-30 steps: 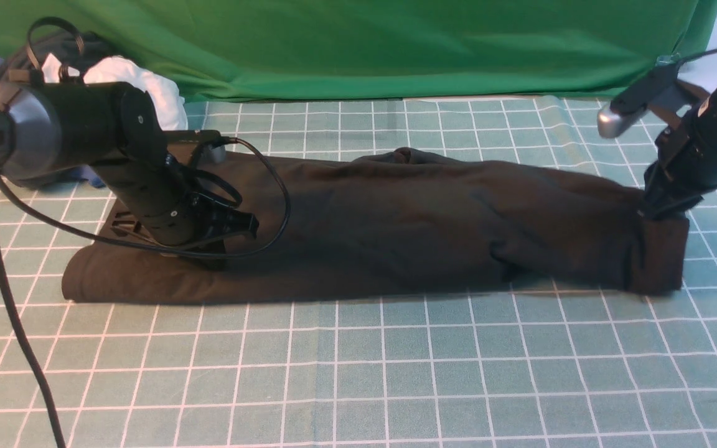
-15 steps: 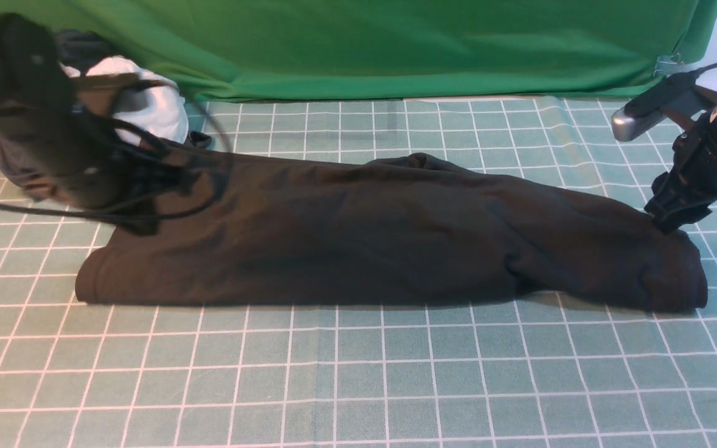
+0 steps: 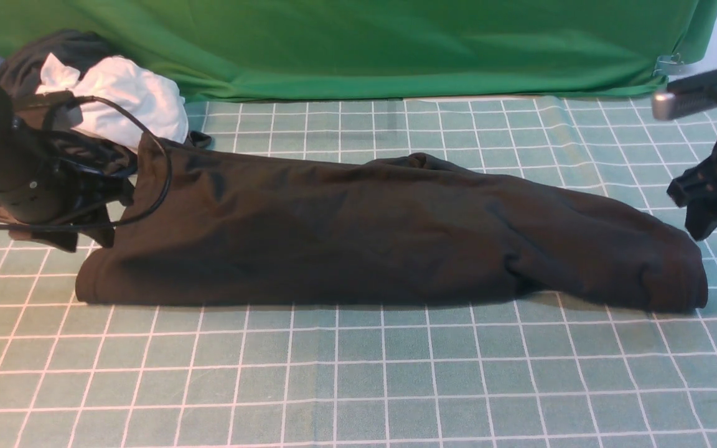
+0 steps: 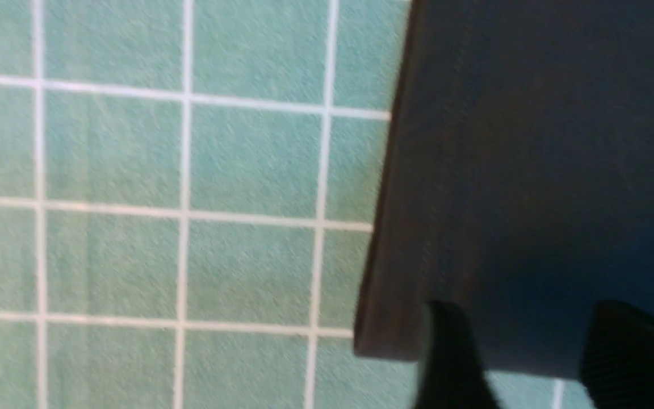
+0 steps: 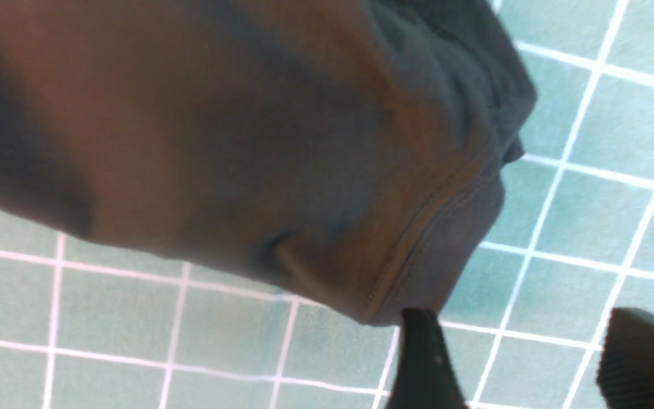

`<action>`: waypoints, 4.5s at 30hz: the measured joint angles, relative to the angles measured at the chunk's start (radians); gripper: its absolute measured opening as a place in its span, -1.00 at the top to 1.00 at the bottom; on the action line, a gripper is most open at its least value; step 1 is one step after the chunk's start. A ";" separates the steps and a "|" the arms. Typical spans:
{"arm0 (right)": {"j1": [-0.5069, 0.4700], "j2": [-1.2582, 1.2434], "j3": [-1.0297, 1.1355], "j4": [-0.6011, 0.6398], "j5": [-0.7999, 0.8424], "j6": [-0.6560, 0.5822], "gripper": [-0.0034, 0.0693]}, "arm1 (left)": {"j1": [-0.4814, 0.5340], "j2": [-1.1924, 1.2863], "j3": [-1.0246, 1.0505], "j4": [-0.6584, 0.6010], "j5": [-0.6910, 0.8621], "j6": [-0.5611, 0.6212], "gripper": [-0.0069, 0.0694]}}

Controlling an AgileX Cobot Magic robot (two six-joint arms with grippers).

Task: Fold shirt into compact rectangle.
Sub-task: 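Pull the folded dark garment lengthwise by its ends to straighten it flat on the table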

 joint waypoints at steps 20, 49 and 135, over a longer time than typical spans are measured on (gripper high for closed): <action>0.000 -0.044 0.000 0.043 0.066 -0.015 -0.10 | 0.000 0.168 -0.013 -0.055 0.056 0.028 0.55; -0.001 0.159 0.175 0.237 -0.152 -0.151 0.06 | 0.020 0.022 -0.009 0.079 0.165 0.053 0.63; 0.103 0.260 -0.090 0.192 0.023 -0.244 0.12 | -0.217 0.107 -0.186 -0.012 0.312 -0.055 0.80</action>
